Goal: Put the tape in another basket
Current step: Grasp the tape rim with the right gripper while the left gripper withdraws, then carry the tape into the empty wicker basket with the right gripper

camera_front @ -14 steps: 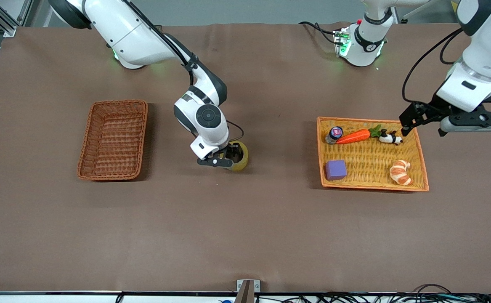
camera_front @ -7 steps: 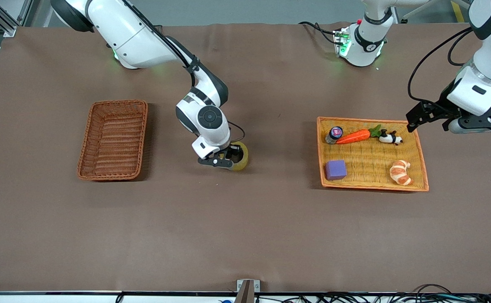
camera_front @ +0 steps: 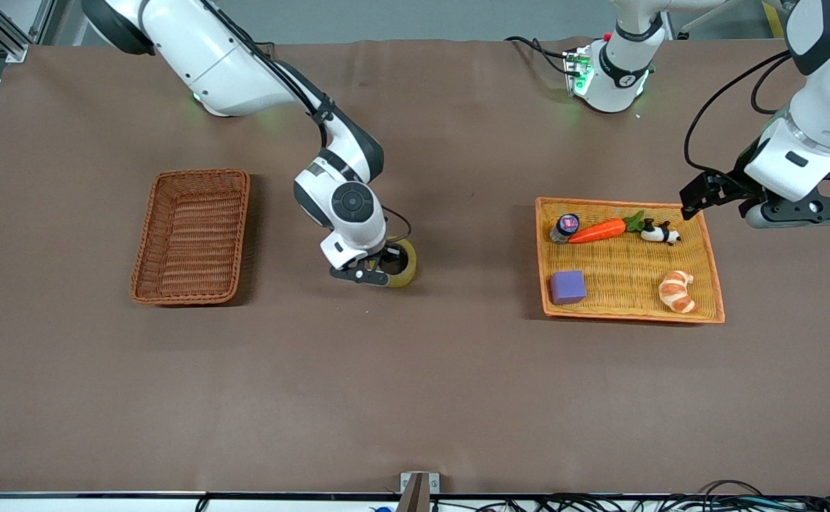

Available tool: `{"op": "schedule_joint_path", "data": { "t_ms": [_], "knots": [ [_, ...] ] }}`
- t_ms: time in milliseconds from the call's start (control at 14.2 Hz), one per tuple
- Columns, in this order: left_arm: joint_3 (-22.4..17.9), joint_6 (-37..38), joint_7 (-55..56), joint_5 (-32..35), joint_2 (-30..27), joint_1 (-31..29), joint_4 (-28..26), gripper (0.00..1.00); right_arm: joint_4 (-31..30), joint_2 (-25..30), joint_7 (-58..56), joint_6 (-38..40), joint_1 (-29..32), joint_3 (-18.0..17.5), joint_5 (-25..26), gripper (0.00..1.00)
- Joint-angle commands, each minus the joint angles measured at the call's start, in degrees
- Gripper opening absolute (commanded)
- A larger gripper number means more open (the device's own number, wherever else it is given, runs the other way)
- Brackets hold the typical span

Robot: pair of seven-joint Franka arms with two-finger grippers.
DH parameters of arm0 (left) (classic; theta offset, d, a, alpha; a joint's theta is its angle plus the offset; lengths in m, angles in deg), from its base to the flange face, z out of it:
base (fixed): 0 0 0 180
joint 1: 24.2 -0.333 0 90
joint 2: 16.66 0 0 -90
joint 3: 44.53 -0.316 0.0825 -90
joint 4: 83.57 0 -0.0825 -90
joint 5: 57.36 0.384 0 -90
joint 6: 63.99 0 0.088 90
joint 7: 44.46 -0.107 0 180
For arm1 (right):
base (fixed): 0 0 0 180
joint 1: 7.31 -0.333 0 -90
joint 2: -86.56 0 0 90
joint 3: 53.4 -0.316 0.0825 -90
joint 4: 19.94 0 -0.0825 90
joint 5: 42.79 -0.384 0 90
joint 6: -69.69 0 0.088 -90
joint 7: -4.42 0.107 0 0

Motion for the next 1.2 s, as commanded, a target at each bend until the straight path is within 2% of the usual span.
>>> {"op": "schedule_joint_path", "data": {
  "t_ms": [0,493,704,986,1127],
  "knots": [
    [-0.46,0.66,-0.58,-0.4,0.45,0.06,1.1,1.0,-1.26,8.53,-3.62,8.0,7.04,-3.47,0.96,0.0],
    [-0.28,1.01,0.39,-0.48,1.16,0.24,4.17,1.0,-3.18,21.99,-26.18,22.87,16.71,0.48,0.0,0.0],
    [-0.11,5.13,0.39,-0.14,1.07,0.41,6.37,1.0,-9.24,29.19,-44.27,23.41,17.76,9.86,-4.4,0.0],
    [-0.46,11.2,-0.66,-0.13,0.54,-0.11,10.59,1.0,-16.18,34.04,-58.28,21.49,19.35,17.35,-5.27,0.0],
    [-0.54,11.3,-0.66,-0.05,0.89,-0.11,10.59,1.0,-24.16,37.64,-62.59,15.27,19.35,19.82,-5.98,0.0]
  ]
}}
